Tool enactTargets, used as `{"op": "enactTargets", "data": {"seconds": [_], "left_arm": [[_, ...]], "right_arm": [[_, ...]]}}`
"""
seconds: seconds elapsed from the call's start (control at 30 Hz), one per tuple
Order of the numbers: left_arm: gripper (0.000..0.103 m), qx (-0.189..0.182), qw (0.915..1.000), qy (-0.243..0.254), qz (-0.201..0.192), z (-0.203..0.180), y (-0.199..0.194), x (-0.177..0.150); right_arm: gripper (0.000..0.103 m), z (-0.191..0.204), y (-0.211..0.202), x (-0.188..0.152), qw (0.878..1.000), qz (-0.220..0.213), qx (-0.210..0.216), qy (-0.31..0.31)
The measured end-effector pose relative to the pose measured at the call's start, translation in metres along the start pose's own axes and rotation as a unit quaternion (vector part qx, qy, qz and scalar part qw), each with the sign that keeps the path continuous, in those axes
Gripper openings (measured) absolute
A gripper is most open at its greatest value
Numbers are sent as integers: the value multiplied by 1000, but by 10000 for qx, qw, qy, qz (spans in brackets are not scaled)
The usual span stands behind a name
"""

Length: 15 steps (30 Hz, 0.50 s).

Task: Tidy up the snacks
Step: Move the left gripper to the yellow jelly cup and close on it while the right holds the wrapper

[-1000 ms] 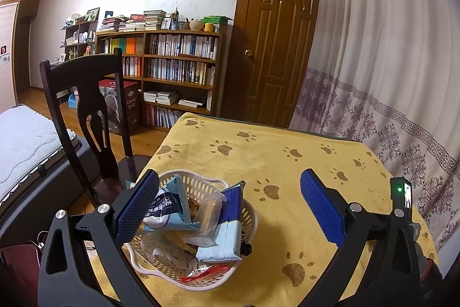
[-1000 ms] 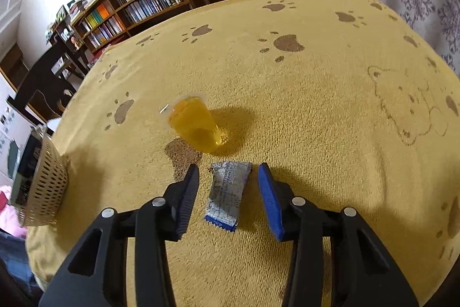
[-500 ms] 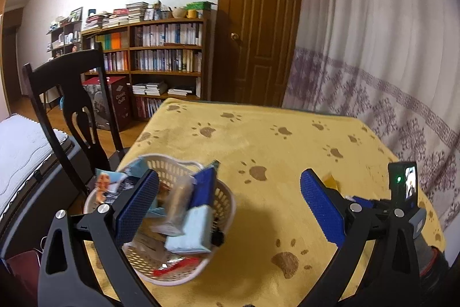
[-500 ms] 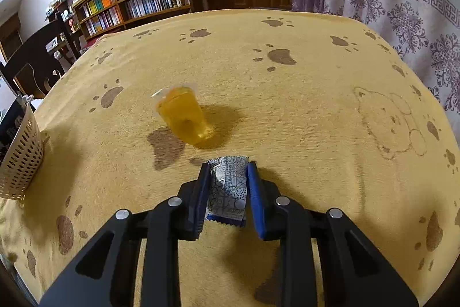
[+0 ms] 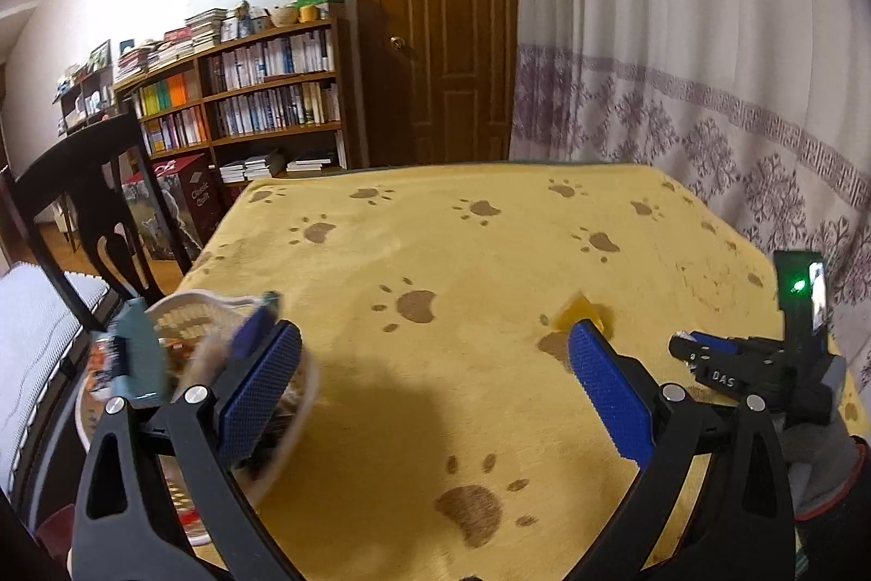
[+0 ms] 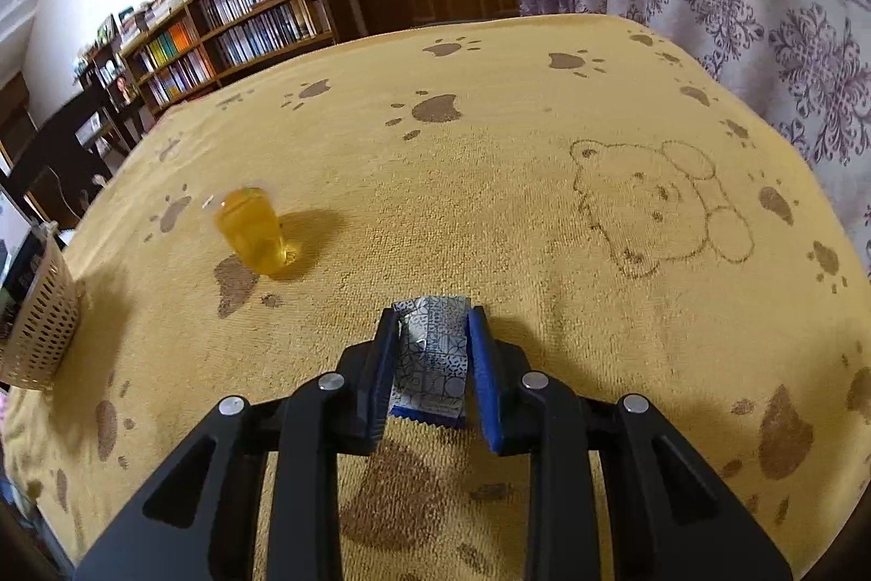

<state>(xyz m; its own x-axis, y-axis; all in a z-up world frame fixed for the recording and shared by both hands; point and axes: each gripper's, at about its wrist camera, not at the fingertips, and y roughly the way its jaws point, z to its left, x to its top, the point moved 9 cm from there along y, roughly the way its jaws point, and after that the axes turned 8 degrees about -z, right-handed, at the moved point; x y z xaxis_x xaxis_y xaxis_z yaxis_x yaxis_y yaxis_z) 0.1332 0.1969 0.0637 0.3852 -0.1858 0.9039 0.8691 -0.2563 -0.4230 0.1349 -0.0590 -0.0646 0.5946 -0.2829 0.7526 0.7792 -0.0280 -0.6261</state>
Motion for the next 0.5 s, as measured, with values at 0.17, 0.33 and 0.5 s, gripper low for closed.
{"op": "enactTargets", "data": {"seconds": [0.17,0.33,0.5], "left_arm": [[100,-132,9992,33,368,-36,36,-13],[100,-172,9977,31,649,-58,69,-23],[100,-137,9967,98,797,-68,92,-28]], "right_arm": [[27,6,0,-2,9999,-2,82,-95],[27,4,1,-3,9999,16,156,-12],[27,5,1,-3,9999,19,132,-42]]}}
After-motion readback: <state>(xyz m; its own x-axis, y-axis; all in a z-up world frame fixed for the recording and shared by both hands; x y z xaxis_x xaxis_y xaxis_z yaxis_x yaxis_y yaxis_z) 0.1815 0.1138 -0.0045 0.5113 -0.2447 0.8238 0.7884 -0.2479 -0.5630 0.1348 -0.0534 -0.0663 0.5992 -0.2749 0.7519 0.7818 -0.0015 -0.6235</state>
